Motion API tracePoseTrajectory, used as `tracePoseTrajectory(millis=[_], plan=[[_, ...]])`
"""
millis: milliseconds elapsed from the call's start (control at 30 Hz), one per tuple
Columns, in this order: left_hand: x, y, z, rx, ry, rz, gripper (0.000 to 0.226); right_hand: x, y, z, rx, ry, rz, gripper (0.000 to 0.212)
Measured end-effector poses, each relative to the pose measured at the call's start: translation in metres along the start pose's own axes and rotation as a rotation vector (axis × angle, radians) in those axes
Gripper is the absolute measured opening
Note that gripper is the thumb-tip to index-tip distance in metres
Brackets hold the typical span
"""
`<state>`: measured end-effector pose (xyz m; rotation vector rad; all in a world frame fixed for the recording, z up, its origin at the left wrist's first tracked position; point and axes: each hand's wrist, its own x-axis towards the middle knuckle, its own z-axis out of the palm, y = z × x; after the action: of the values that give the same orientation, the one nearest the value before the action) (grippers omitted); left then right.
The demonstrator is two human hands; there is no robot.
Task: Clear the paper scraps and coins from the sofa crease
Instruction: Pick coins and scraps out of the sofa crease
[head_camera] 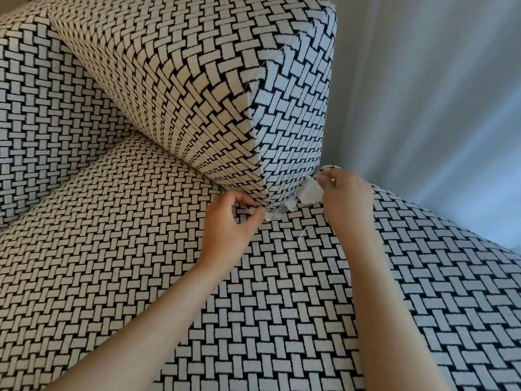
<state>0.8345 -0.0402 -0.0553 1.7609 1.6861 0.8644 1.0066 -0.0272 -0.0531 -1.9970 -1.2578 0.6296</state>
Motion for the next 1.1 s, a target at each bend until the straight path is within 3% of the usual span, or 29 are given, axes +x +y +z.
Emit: tracePoseTrajectory(millis=[67,233,333,433,700,1000,1100], plan=[[0.002,-0.003,0.000,0.151,-0.053,-0.068,0.033,-0.001,0.002,0.001,-0.097,-0.031,-0.011,0.026],[0.005,-0.002,-0.005,0.528,-0.143,0.003,0.070,-0.006,-0.003,0.007,-0.303,-0.133,-0.025,0.046],[0.022,-0.004,-0.008,0.625,-0.259,-0.063,0.110,-0.007,-0.007,0.009,-0.416,-0.155,-0.041,0.062],[0.035,-0.010,-0.008,0.645,-0.292,-0.027,0.122,-0.007,-0.007,0.008,-0.503,-0.152,-0.068,0.071],[0.025,-0.017,-0.001,0.519,-0.116,0.187,0.098,-0.002,-0.013,0.015,-0.595,-0.240,-0.116,0.065],[0.017,-0.019,0.012,0.344,-0.130,0.136,0.060,0.022,-0.017,0.026,-0.530,-0.445,-0.013,0.047],[0.016,-0.017,0.011,0.327,-0.160,0.118,0.057,0.020,-0.020,0.028,-0.507,-0.389,-0.060,0.035]])
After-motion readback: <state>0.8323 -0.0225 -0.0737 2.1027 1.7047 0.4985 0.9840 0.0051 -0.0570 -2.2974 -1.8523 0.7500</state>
